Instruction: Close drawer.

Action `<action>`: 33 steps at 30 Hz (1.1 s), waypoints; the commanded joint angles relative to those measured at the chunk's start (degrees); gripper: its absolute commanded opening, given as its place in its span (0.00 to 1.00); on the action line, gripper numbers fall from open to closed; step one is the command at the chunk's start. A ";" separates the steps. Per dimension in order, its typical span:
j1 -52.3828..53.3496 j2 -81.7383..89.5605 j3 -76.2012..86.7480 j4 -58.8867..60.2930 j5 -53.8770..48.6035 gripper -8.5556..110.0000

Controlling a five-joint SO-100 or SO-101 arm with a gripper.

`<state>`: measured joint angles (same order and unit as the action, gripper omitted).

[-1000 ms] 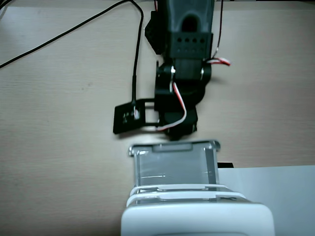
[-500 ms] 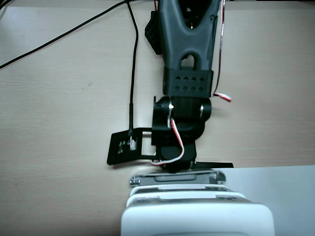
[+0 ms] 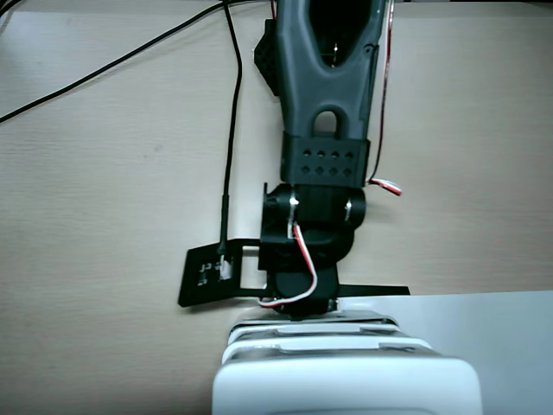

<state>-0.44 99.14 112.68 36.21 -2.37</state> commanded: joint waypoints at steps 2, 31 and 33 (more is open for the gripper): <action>1.14 7.56 3.08 2.55 -1.32 0.07; 15.56 24.79 18.19 19.60 -14.59 0.07; 15.29 24.79 17.93 19.60 -14.41 0.07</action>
<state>14.68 122.52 130.87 55.72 -16.61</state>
